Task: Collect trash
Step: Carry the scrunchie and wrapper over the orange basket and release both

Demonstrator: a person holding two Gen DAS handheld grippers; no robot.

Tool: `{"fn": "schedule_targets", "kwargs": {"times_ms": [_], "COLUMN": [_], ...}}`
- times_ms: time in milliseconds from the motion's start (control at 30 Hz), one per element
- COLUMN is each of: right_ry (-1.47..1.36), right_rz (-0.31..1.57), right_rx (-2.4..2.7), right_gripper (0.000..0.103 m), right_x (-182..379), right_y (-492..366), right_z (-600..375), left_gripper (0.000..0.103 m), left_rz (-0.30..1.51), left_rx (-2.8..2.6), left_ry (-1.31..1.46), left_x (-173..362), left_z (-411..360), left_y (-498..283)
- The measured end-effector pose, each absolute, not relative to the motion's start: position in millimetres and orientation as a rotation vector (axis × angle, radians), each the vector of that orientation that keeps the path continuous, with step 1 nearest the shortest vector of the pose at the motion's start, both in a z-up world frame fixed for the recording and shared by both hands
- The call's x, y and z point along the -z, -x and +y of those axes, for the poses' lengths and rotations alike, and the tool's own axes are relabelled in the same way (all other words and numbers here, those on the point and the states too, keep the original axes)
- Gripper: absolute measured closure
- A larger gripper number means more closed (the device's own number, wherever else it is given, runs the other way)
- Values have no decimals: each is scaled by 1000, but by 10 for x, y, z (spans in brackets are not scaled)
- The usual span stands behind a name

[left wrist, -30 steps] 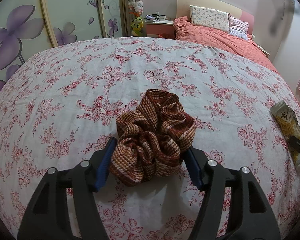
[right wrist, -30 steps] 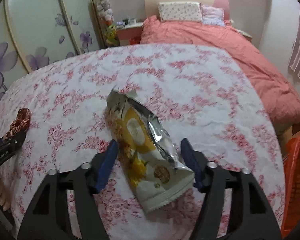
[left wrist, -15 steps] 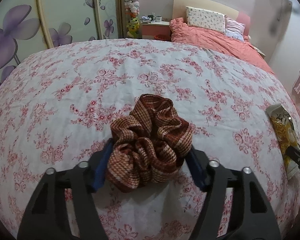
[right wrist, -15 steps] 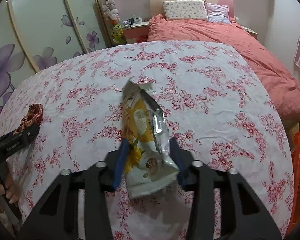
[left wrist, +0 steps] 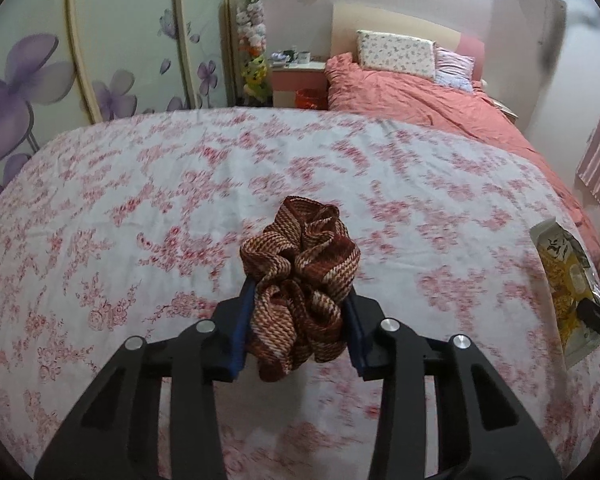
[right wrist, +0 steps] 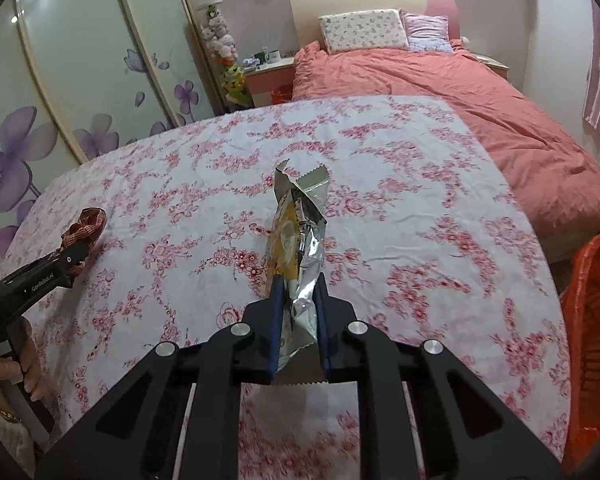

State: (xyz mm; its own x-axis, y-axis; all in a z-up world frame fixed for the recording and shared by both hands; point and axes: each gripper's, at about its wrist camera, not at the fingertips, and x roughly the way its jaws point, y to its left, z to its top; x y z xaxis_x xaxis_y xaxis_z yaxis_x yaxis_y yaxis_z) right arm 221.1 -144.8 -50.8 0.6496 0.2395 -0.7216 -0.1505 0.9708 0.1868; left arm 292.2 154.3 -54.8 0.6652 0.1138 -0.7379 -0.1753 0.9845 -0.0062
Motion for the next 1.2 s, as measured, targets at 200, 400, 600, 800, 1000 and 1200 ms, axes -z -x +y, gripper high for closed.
{"fn": "schedule_targets", "kwargs": {"times_ms": [200,400,600,800,1000,1200], "right_ry": [-131,-141,-135,-132,-155,-182], "right_rz": [786,718,645,599,584,574], "right_rx": [-192,-139,-68,9,87,172], "right_gripper": [88,88,88,88,88,88], "right_x": [326,140,-19,-93,-64,-15], "right_y": [-2025,-1761,-1496,-1303,-1204,-1113], "right_z": [-1668,-1940,-2248,-2554,-2880,-3220], "left_gripper": [64,64,64,64,64,64], "left_rz": [783,744,712,689,685,690], "left_rx": [-105,-36,59,152,248,348], "left_ry": [45,17,-5,-30,-59,-81], "left_x": [299,73,-122,-255,-284,-235], "left_z": [1182,736,217,-316,-856,-1389], "left_y": [-2775,-2622,-2466,-2333,-2249,-2178]}}
